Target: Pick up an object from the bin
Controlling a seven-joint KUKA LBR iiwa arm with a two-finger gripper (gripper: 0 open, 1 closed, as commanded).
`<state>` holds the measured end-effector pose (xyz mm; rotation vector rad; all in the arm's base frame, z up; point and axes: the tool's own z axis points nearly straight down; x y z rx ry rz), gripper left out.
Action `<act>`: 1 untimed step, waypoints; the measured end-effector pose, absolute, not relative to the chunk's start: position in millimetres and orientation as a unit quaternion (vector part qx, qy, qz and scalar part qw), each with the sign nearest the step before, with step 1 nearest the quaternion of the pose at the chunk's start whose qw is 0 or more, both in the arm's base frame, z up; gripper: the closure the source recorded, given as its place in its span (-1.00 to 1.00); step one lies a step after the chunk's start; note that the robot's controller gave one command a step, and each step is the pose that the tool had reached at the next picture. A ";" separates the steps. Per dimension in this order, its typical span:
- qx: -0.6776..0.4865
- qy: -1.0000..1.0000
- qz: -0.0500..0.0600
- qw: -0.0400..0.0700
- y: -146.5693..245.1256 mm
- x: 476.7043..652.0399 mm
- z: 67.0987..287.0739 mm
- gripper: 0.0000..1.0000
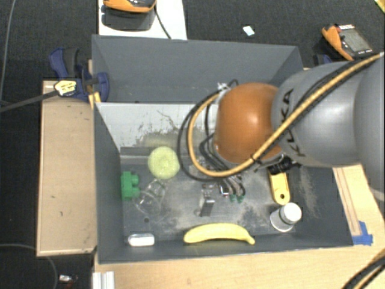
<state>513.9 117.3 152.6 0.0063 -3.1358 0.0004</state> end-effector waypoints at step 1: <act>-0.001 -1.000 0.000 -0.001 116.6 515.7 157.0 -1.00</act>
Offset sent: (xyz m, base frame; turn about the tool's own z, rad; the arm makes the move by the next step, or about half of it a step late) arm -0.0374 -0.0513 -0.0826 -0.2090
